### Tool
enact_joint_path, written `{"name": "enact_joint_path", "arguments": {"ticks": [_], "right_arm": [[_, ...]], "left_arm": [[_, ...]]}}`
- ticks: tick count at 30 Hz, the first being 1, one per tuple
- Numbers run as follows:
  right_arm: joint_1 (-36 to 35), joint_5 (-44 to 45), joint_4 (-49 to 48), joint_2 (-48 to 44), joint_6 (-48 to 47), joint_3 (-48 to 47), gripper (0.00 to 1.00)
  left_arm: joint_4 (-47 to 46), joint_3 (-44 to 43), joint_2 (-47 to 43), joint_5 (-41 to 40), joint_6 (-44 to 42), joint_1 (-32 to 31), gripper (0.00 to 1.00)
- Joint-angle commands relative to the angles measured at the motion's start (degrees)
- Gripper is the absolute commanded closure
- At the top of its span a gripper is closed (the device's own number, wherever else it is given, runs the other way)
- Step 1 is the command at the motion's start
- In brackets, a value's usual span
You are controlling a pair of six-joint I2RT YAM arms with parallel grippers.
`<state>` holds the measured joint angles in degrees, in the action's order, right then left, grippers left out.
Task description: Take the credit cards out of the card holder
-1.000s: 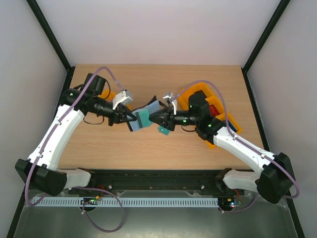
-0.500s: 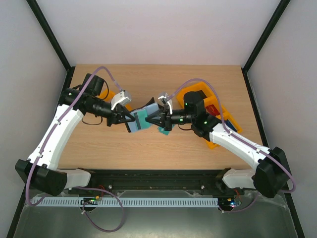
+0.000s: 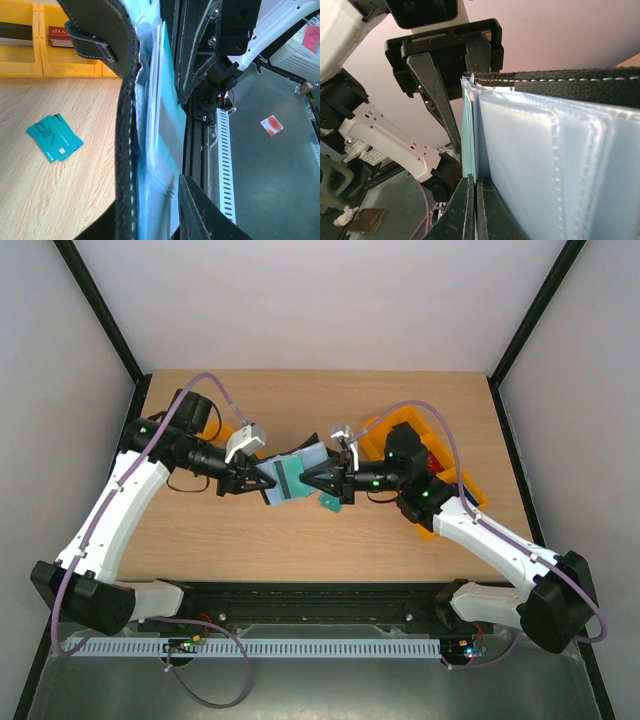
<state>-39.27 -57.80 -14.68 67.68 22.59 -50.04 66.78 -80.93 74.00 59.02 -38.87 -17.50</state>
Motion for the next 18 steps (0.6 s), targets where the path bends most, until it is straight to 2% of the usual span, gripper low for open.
{"name": "enact_joint_path", "arguments": {"ticks": [1, 3, 4, 8, 12, 18], "right_arm": [[0.7, -0.9, -4.7, -1.7, 1.4, 0.4, 0.98], [0.9, -1.0, -4.1, -1.7, 1.2, 0.5, 0.98], [1.1, -1.0, -4.1, -1.9, 1.1, 0.7, 0.98], [2.3, -1.0, -3.5, -2.8, 0.9, 1.4, 0.98], [4.4, -0.8, -0.3, -4.2, -1.3, 1.8, 0.98], [7.2, -1.5, 2.7, -5.6, -2.4, 3.3, 0.98]], "left_arm": [[1.3, 0.2, -1.0, 2.2, -2.0, -0.3, 0.84], [1.2, 0.1, -1.0, 2.2, -2.0, -0.3, 0.95], [1.2, 0.0, -1.0, 2.2, -2.0, -0.2, 0.97], [1.0, -0.2, -1.2, 2.1, -1.6, 0.2, 0.98], [-2.5, 0.7, -1.4, -1.0, 2.7, 0.7, 0.98], [-3.3, 1.2, -1.5, -0.9, 3.1, 1.2, 0.98]]}}
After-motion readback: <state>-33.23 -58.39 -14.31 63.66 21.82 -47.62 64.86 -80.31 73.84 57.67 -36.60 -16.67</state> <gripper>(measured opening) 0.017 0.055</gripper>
